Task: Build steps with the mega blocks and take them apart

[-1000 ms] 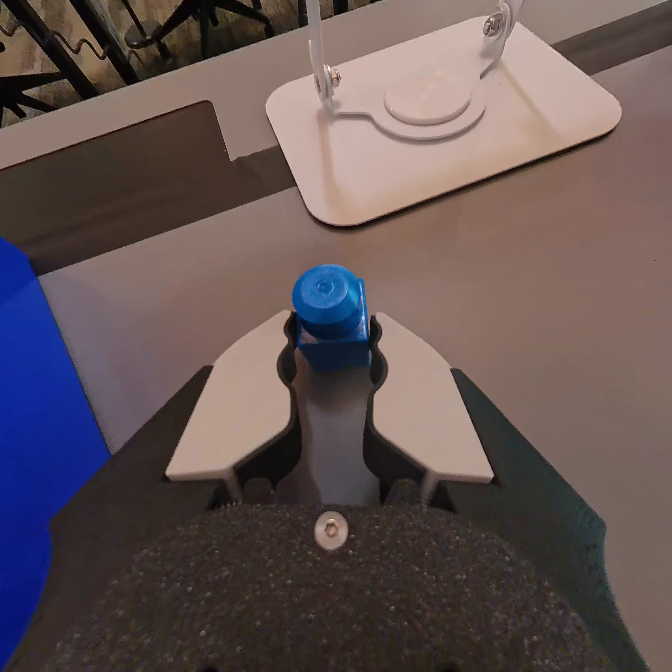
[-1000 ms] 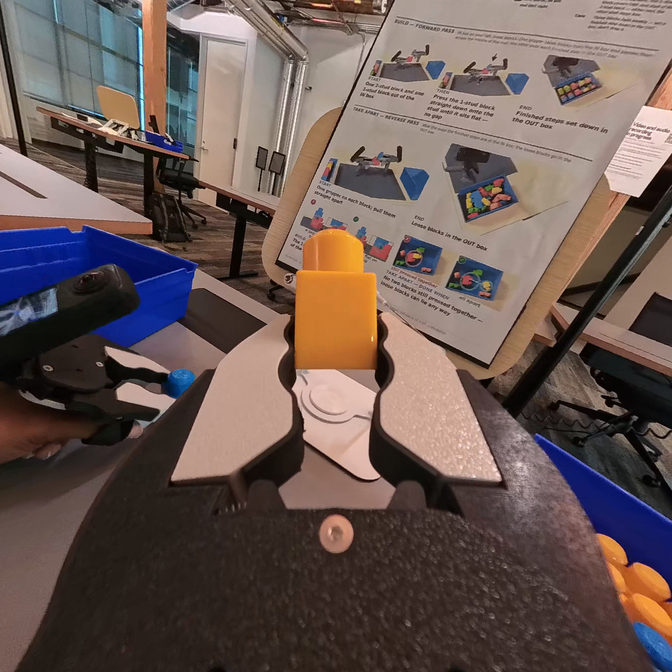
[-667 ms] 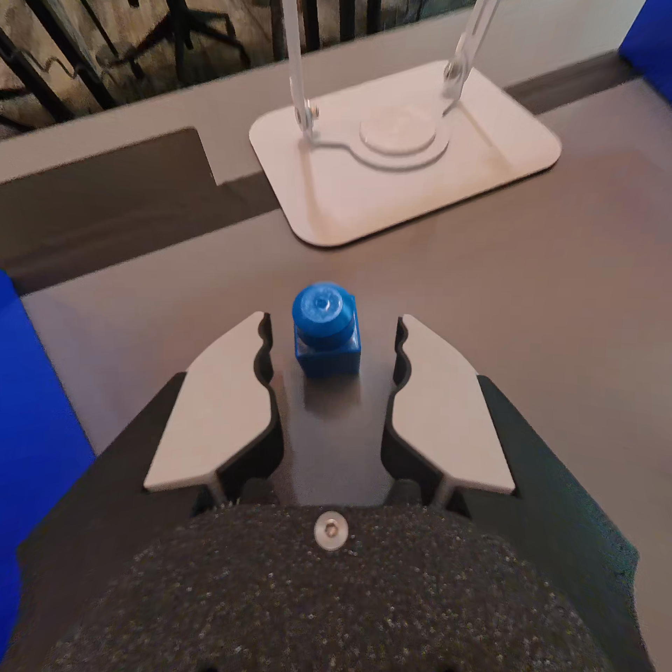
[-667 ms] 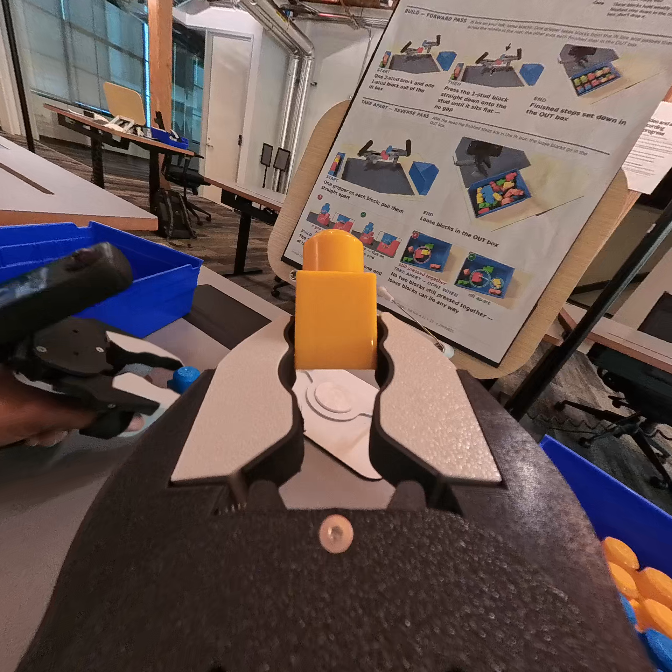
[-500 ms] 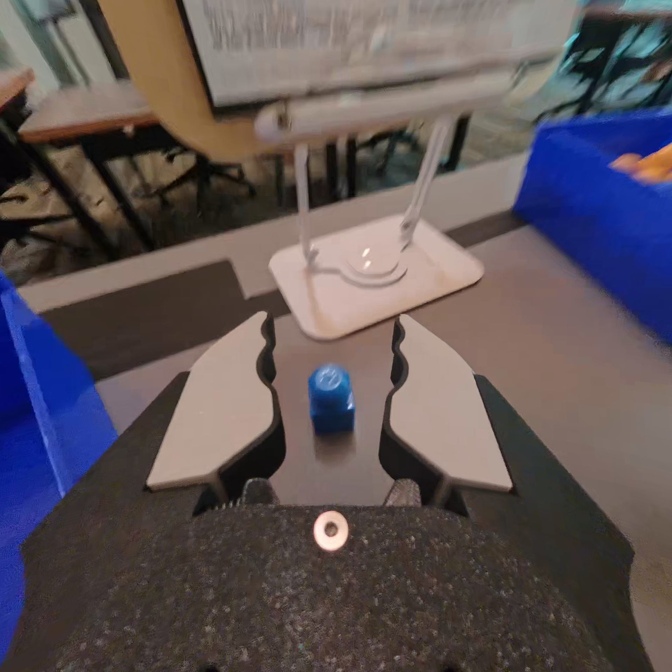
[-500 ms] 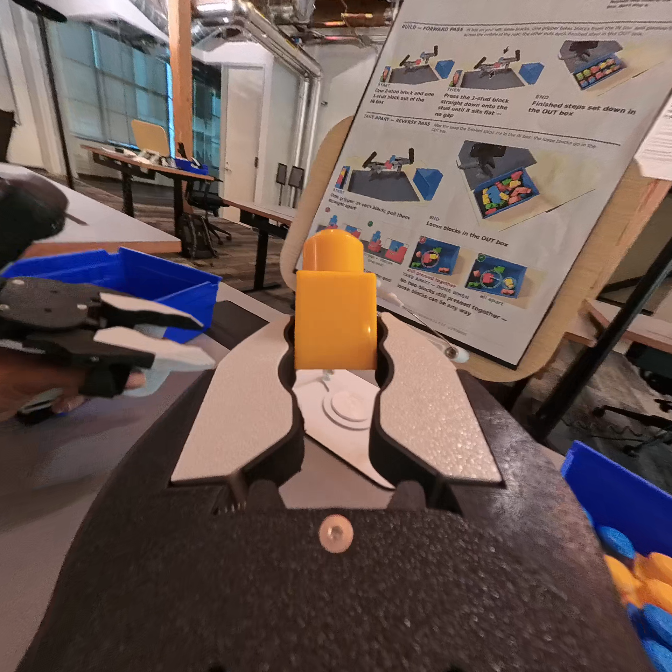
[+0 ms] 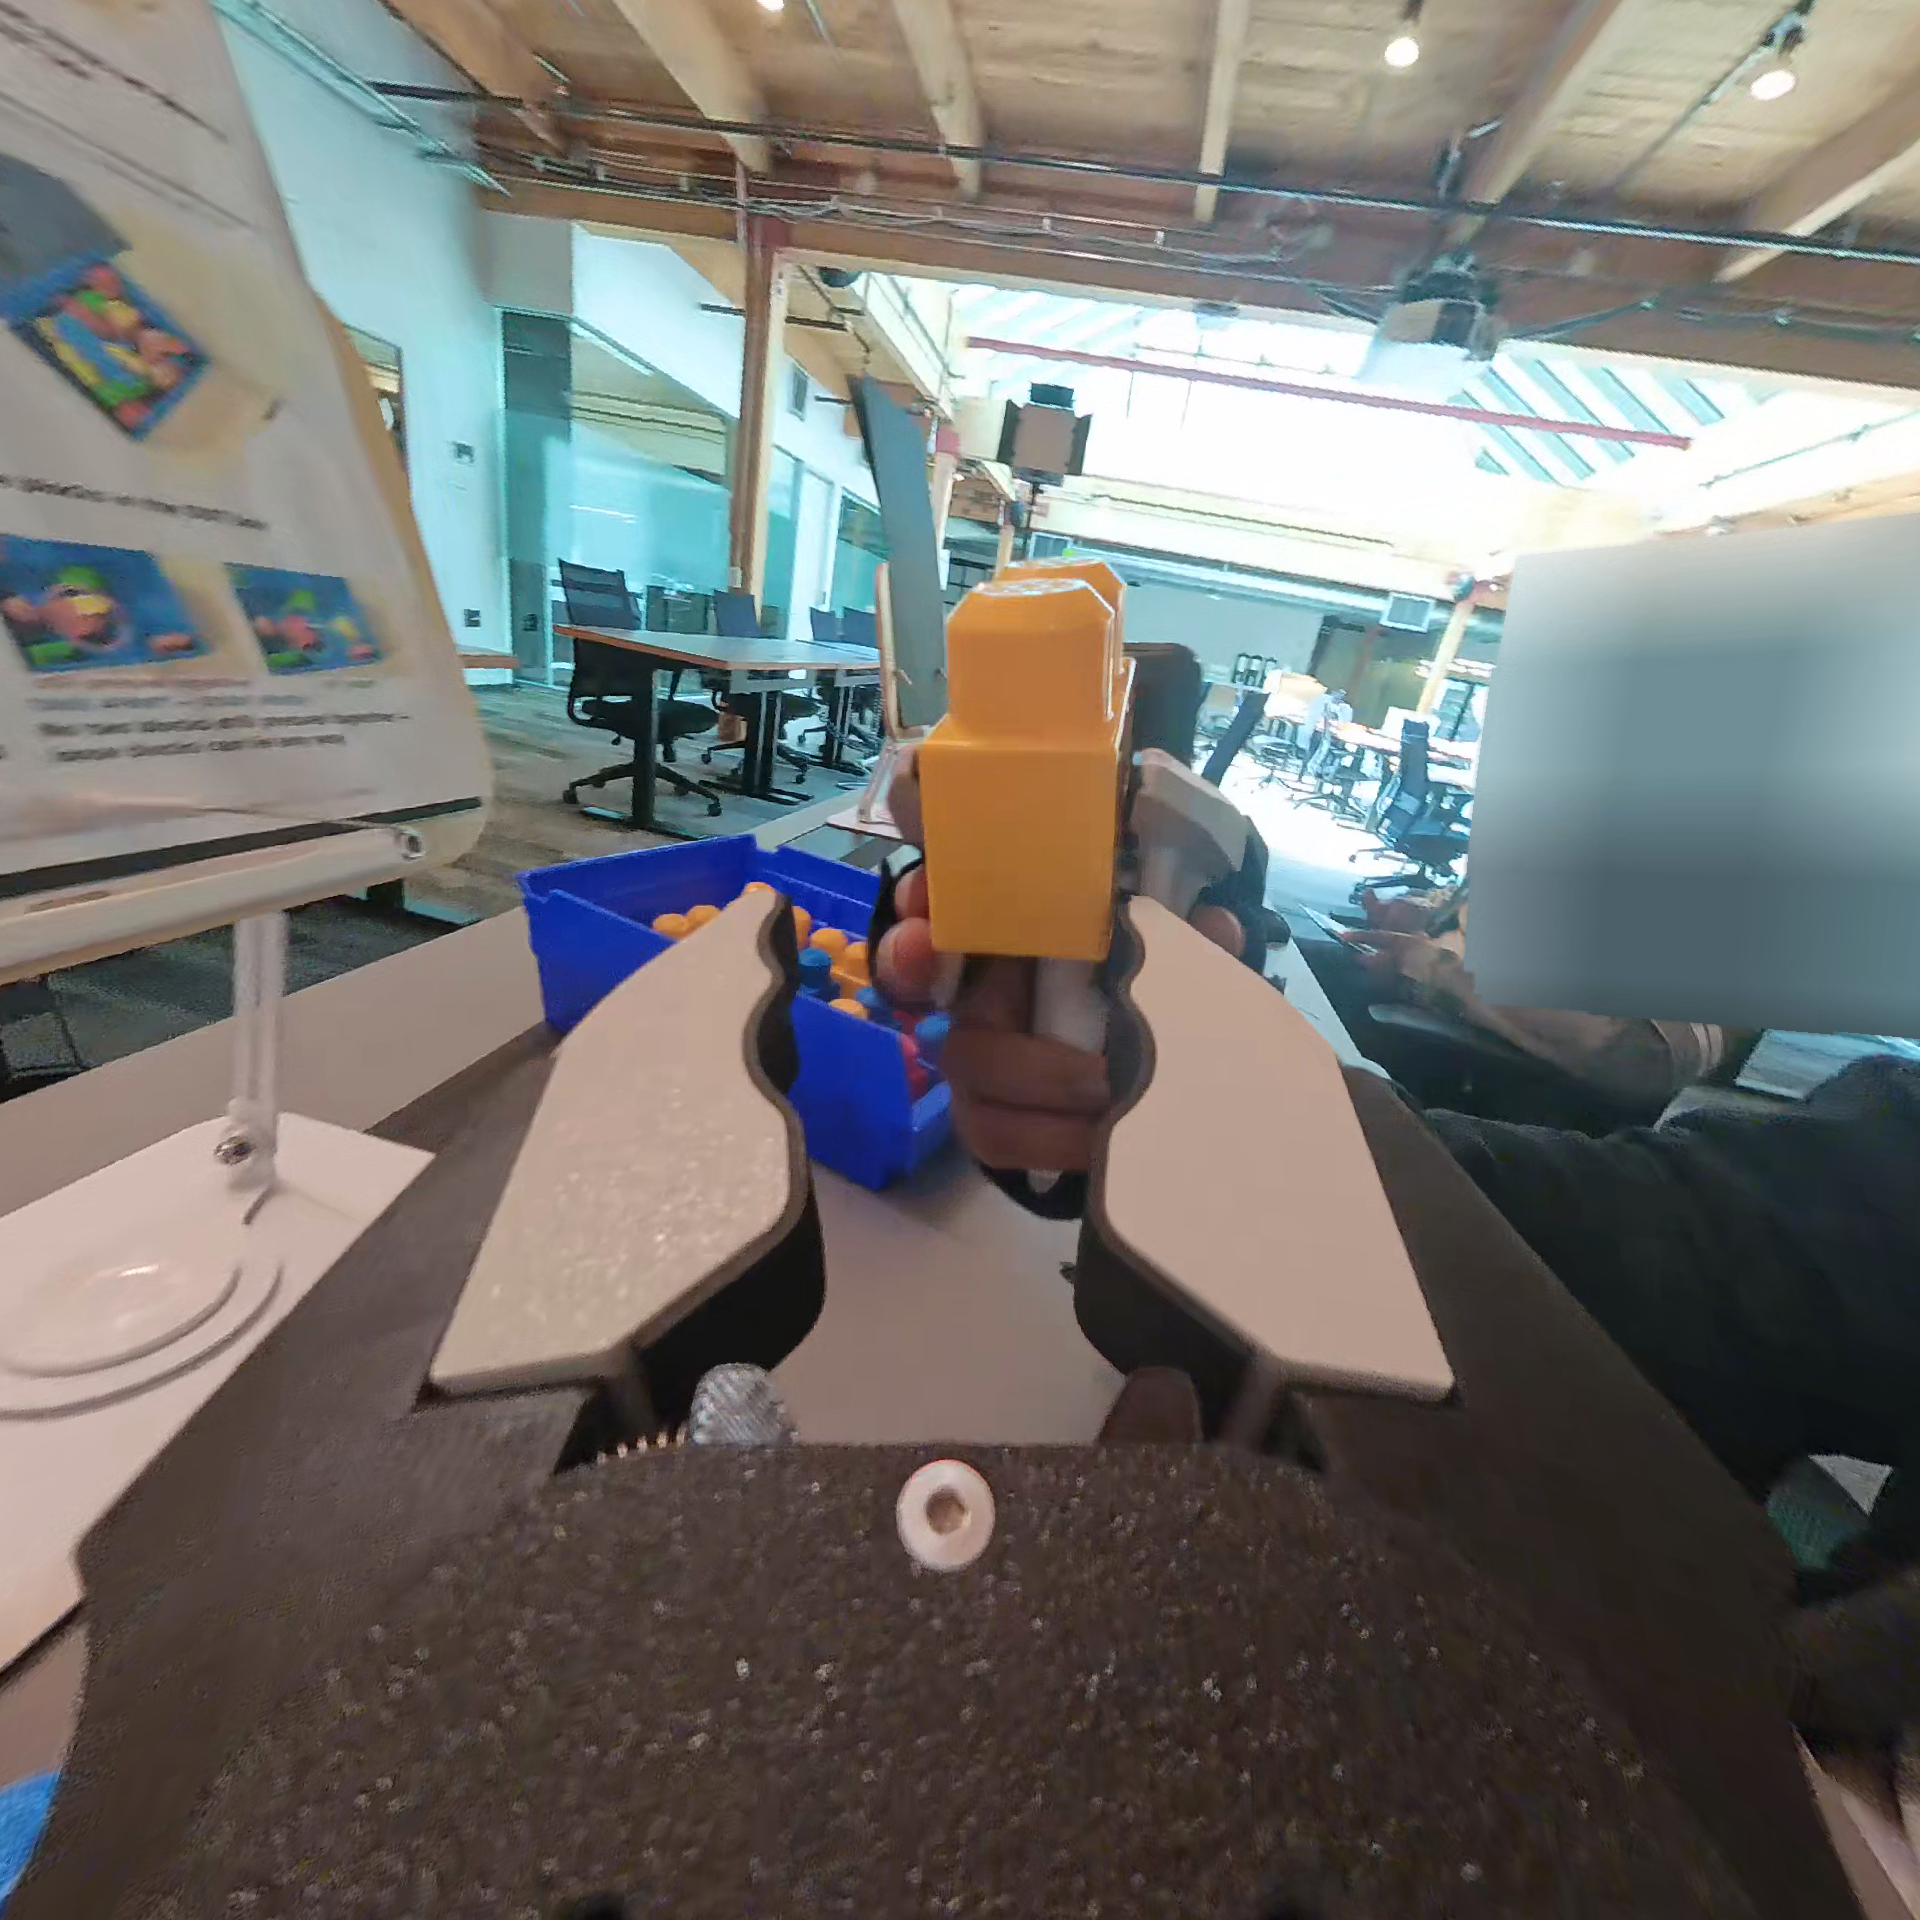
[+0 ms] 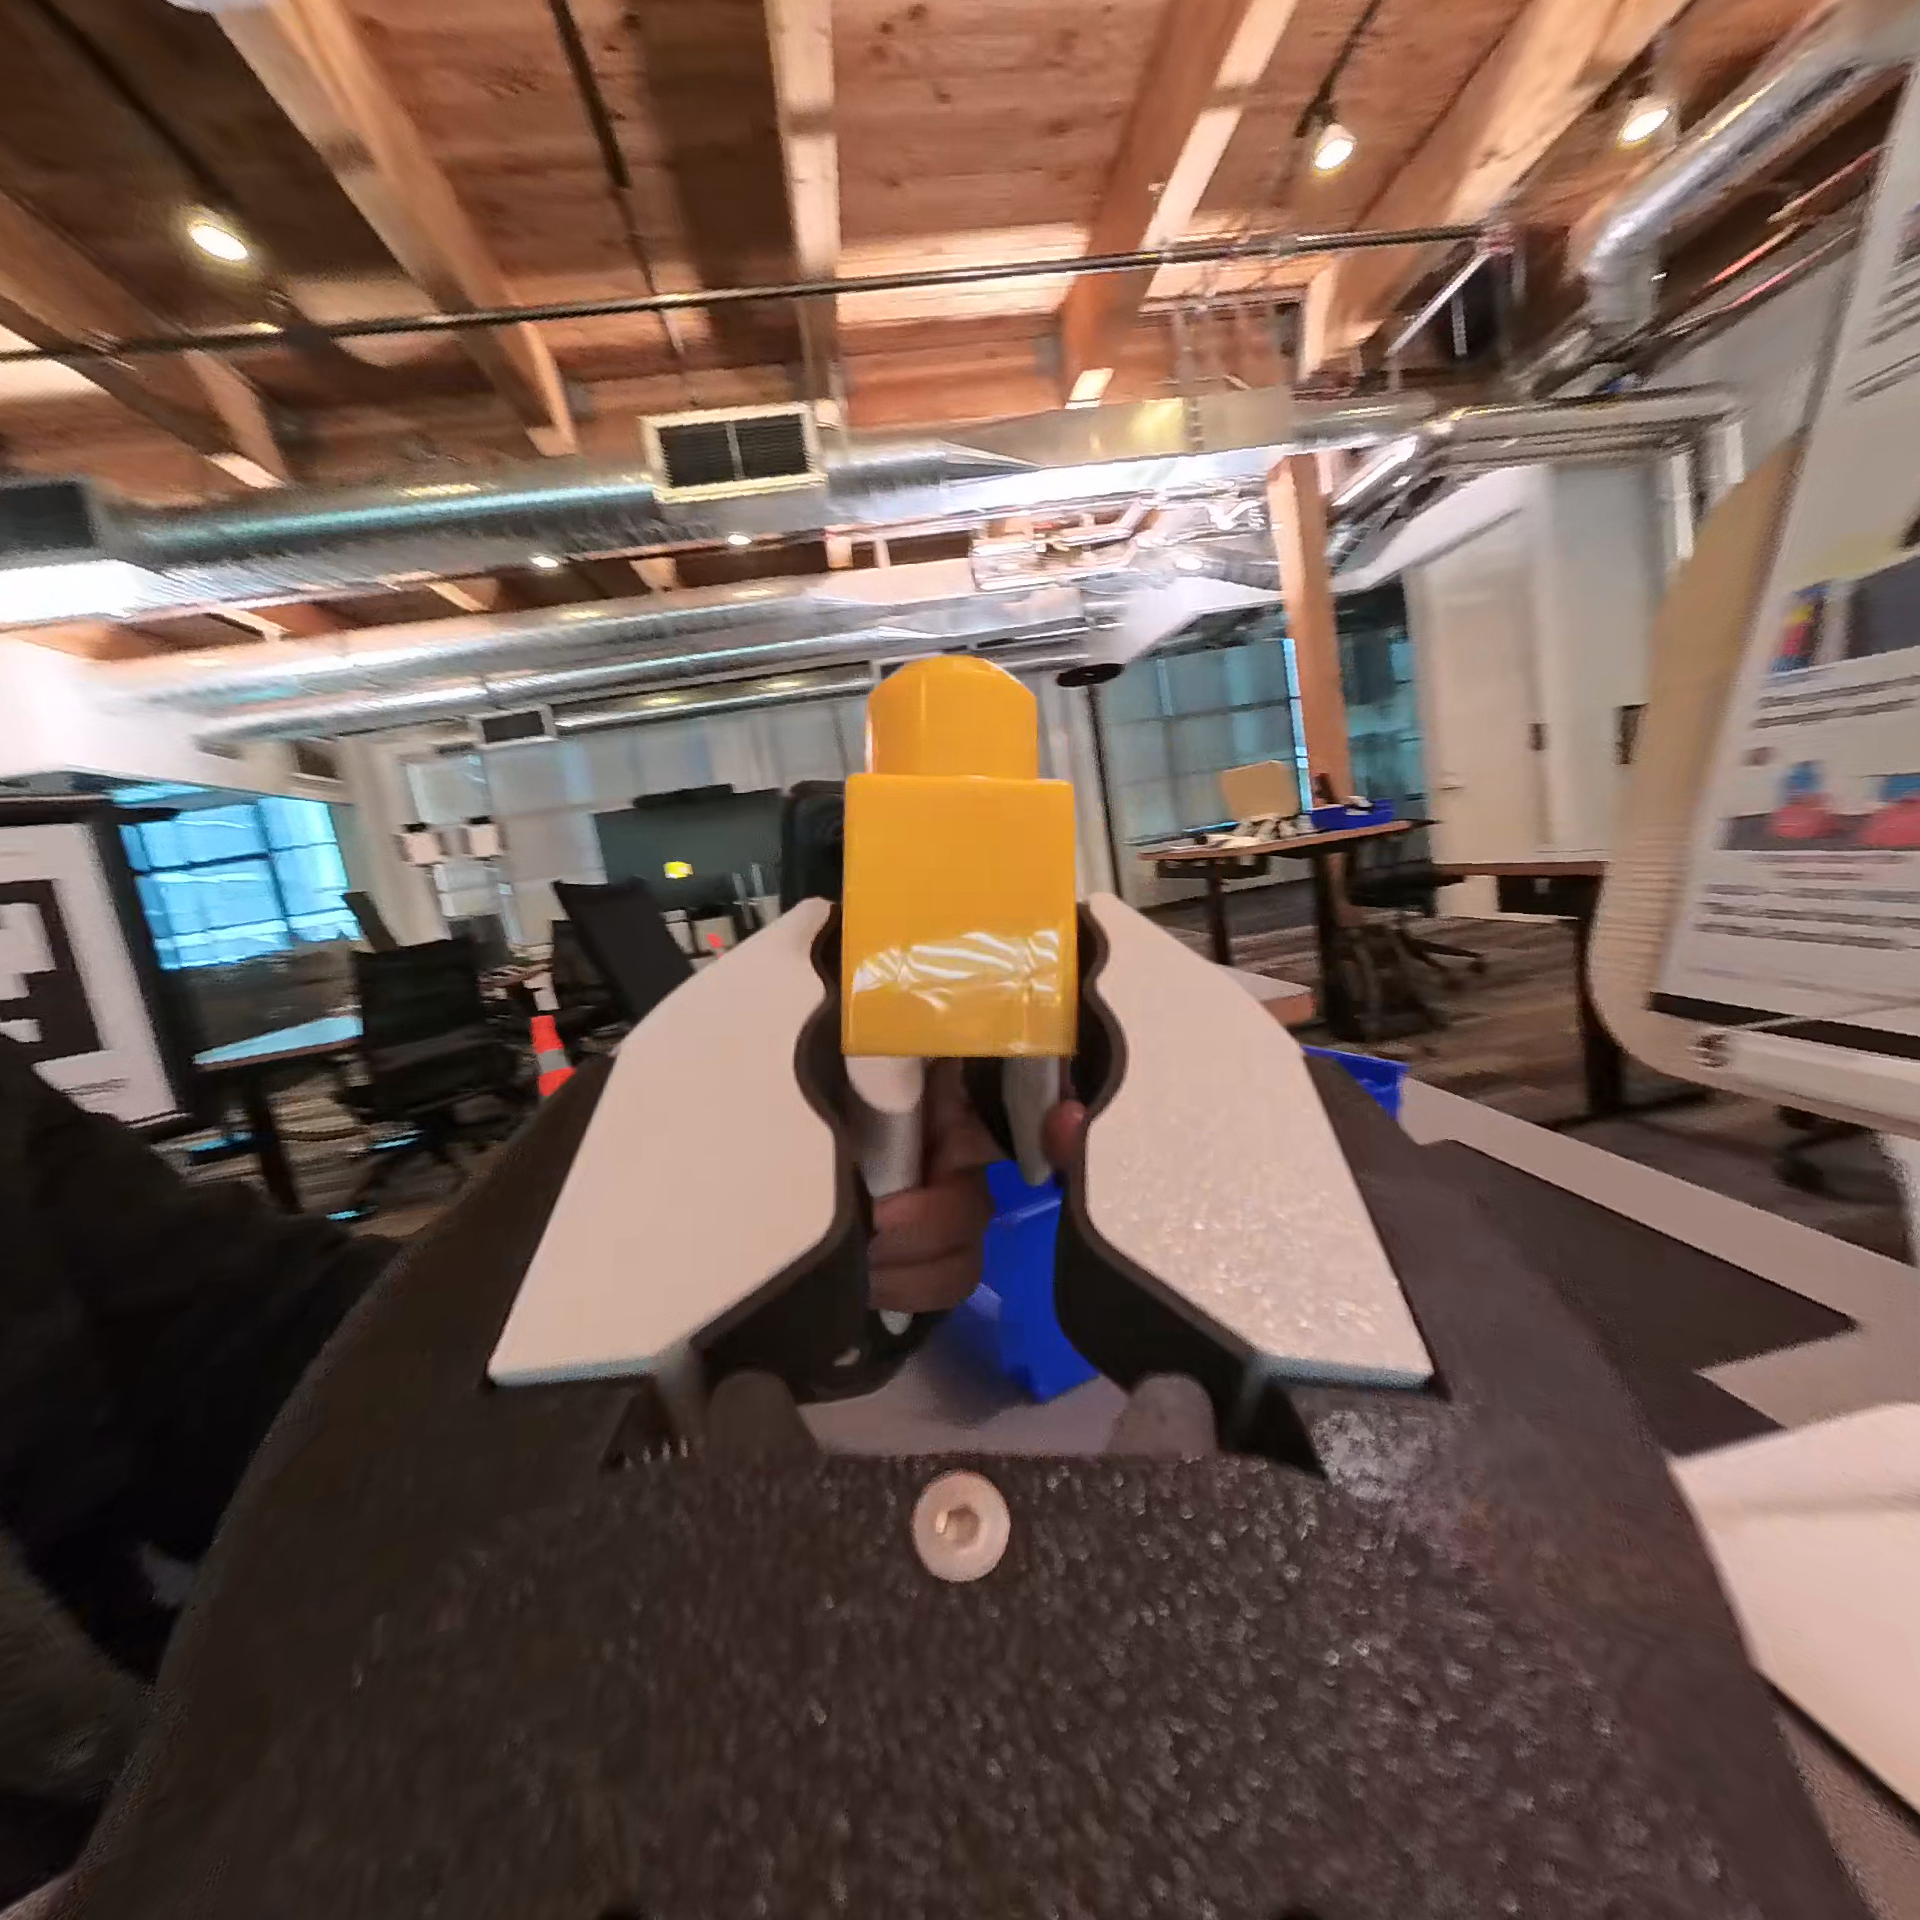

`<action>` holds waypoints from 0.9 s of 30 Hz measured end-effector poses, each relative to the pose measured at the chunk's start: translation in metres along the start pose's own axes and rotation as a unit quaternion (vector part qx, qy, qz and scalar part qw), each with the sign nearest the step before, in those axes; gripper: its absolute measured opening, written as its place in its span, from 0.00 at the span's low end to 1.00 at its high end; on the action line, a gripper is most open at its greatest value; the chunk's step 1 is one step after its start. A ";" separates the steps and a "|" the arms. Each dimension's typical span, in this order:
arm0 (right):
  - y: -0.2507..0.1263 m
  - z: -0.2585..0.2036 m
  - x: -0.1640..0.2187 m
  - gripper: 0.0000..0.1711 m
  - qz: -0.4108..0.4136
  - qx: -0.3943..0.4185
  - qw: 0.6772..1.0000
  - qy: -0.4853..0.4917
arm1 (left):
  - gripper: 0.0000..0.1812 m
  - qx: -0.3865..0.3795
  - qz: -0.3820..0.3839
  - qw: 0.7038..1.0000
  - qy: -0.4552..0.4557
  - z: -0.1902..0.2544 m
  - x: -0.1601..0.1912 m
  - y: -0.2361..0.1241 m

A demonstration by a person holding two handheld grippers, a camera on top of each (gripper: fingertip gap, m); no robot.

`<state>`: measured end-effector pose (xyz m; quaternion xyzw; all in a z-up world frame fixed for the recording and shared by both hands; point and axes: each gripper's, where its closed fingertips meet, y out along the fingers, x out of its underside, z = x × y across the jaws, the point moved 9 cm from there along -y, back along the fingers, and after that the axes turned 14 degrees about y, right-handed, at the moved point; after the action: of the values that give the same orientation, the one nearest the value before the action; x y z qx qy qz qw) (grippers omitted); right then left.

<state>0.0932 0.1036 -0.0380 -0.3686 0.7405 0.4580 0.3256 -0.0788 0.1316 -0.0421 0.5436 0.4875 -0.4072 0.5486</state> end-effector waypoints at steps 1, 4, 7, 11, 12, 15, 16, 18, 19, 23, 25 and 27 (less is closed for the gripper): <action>0.002 -0.001 0.002 0.24 -0.001 -0.009 1.000 0.006 | 0.30 0.008 0.000 1.000 0.003 0.003 -0.001 0.002; 0.005 -0.001 0.007 0.24 -0.013 -0.015 1.000 0.006 | 0.24 0.026 0.006 1.000 0.003 0.009 -0.004 0.003; 0.005 0.000 0.009 0.24 -0.017 -0.018 1.000 0.004 | 0.20 0.032 0.004 0.999 0.006 0.011 -0.004 0.004; 0.004 0.002 0.010 0.24 -0.032 -0.009 0.999 0.000 | 0.20 0.040 -0.011 0.999 -0.001 0.008 -0.001 0.002; 0.004 0.003 0.010 0.24 -0.041 -0.007 0.999 -0.001 | 0.20 0.041 -0.015 0.999 0.002 0.008 -0.001 0.002; 0.004 0.003 0.009 0.25 -0.082 0.007 0.997 -0.012 | 0.20 0.043 -0.038 0.998 0.026 0.007 -0.002 -0.001; 0.003 0.002 0.008 0.25 -0.098 0.012 0.995 -0.025 | 0.20 0.045 -0.051 0.997 0.036 0.007 -0.003 -0.002; 0.000 0.000 0.005 0.24 -0.131 0.019 0.990 -0.045 | 0.20 0.052 -0.089 0.993 0.062 0.008 -0.002 -0.005; -0.003 -0.001 0.002 0.24 -0.149 0.022 0.987 -0.054 | 0.20 0.056 -0.115 0.989 0.079 0.008 -0.002 -0.006; -0.012 -0.006 0.000 0.26 -0.262 0.065 0.955 -0.119 | 0.20 0.064 -0.221 0.961 0.152 0.014 0.004 -0.009; -0.016 -0.008 0.003 0.26 -0.315 0.085 0.934 -0.147 | 0.20 0.067 -0.257 0.949 0.168 0.015 0.008 -0.009; -0.018 -0.009 0.006 0.25 -0.355 0.107 0.912 -0.173 | 0.20 0.068 -0.299 0.934 0.185 0.015 0.015 -0.009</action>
<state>0.1037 0.0888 -0.0476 -0.4853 0.5371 0.2871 0.6274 -0.0831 0.1170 -0.0596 0.4741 0.6917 -0.4769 0.2633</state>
